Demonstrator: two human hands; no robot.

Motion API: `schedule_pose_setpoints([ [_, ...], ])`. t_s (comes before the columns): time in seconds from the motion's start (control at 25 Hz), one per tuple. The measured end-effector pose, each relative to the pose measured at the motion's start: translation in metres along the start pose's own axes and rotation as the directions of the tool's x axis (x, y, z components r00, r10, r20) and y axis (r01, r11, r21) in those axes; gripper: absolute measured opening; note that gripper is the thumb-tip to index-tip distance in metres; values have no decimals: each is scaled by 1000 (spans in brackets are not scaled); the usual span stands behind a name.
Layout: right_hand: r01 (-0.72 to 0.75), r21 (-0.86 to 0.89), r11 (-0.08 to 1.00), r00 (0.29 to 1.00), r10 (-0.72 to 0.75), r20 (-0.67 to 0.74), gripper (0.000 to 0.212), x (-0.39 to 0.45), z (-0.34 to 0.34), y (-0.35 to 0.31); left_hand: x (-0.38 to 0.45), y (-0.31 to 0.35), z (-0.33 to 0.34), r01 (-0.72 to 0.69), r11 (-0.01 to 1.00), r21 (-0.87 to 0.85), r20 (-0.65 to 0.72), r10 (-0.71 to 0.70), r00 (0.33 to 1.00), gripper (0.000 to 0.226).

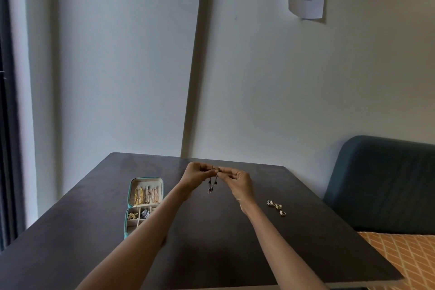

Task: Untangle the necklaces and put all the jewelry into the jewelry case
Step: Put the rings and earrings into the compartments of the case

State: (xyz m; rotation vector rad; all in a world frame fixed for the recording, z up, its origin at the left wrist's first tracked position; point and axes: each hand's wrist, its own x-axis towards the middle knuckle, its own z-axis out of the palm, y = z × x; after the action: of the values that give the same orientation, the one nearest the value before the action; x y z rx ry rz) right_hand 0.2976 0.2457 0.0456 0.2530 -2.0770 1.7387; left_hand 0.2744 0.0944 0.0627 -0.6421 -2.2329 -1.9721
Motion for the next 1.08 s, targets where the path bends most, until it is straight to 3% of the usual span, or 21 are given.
schedule_pose_setpoints([
  [0.24,-23,106,994,999,28,-45,9,2,6,-9,-2,5,-15,16,1000,-11,97,-15,995,19],
  [0.32,-71,227,971,995,83,-48,5,1,6,-13,-4,5,-21,63,997,-35,106,-59,993,17],
  [0.48,-186,475,860,981,190,40,7,2,6,-22,-8,6,-25,173,962,-210,110,-152,982,29],
  [0.76,-273,519,810,962,219,163,13,2,12,-23,-11,-1,-33,365,807,-465,216,-297,930,58],
  [0.92,-280,502,818,959,219,178,14,1,21,-22,-14,-4,-44,359,825,-437,178,-312,933,43],
  [1.08,-282,455,844,956,209,204,15,-5,44,-23,-25,1,-76,155,978,-140,13,-154,988,17],
])
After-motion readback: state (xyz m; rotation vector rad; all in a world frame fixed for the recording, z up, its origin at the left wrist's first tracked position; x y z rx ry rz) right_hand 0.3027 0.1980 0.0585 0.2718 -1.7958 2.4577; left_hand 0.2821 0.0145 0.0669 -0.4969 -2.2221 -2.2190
